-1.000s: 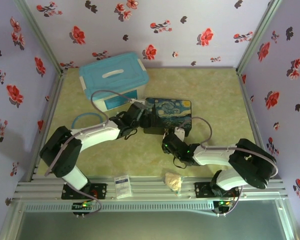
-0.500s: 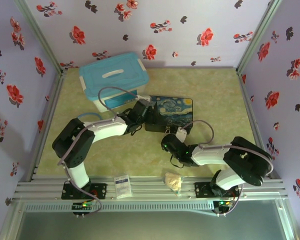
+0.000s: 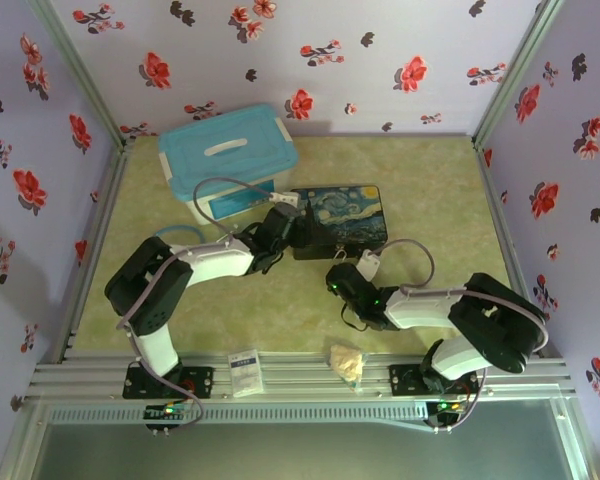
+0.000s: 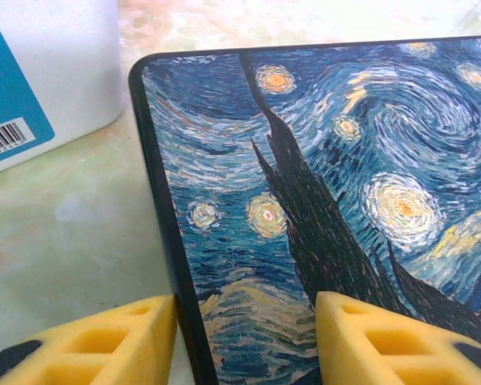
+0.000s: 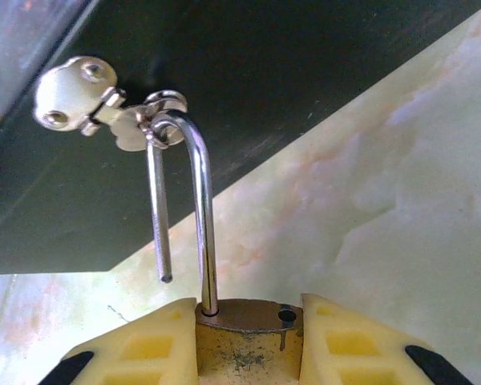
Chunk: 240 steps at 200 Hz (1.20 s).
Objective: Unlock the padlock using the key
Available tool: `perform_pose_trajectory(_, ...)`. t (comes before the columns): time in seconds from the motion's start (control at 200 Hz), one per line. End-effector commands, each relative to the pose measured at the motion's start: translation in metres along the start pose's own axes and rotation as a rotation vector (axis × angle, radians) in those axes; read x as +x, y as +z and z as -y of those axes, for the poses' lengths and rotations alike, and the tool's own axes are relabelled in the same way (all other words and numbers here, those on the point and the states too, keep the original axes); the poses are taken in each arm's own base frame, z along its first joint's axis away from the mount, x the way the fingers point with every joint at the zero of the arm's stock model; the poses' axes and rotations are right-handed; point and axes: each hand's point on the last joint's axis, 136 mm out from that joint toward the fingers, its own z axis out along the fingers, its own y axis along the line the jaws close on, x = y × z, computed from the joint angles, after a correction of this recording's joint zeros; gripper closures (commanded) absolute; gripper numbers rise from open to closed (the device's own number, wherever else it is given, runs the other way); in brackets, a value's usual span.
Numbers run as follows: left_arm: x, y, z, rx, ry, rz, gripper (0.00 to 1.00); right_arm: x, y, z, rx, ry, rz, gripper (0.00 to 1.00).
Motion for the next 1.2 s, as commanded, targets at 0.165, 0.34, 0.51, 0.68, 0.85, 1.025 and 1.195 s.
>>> perform_pose_trajectory(0.165,0.041,-0.002,-0.008,0.028,-0.055,-0.179,0.44,-0.025,-0.003,-0.006,-0.013,0.071,0.115,0.83)
perform_pose_trajectory(0.34,-0.001,-0.007,0.005,0.07,-0.184,-0.102,0.38,-0.019,0.002,0.004,-0.007,0.086,0.106,0.83)
perform_pose_trajectory(0.51,-0.031,-0.013,-0.005,0.028,-0.244,-0.044,0.36,-0.014,0.006,0.006,-0.012,0.081,0.091,0.83)
perform_pose_trajectory(0.68,-0.013,0.001,-0.022,-0.057,-0.227,-0.037,0.31,-0.007,0.011,0.009,-0.017,0.083,0.066,0.83)
perform_pose_trajectory(0.85,0.012,0.022,-0.016,-0.029,-0.229,-0.117,0.28,-0.008,0.013,0.011,-0.017,0.084,0.079,0.83)
perform_pose_trajectory(1.025,0.031,0.026,-0.031,-0.116,-0.176,-0.165,0.49,-0.022,0.013,0.011,-0.061,0.148,0.109,0.85)
perform_pose_trajectory(1.195,0.055,0.034,-0.054,-0.205,-0.115,-0.217,0.65,-0.039,0.011,0.006,-0.081,0.144,0.134,0.89)
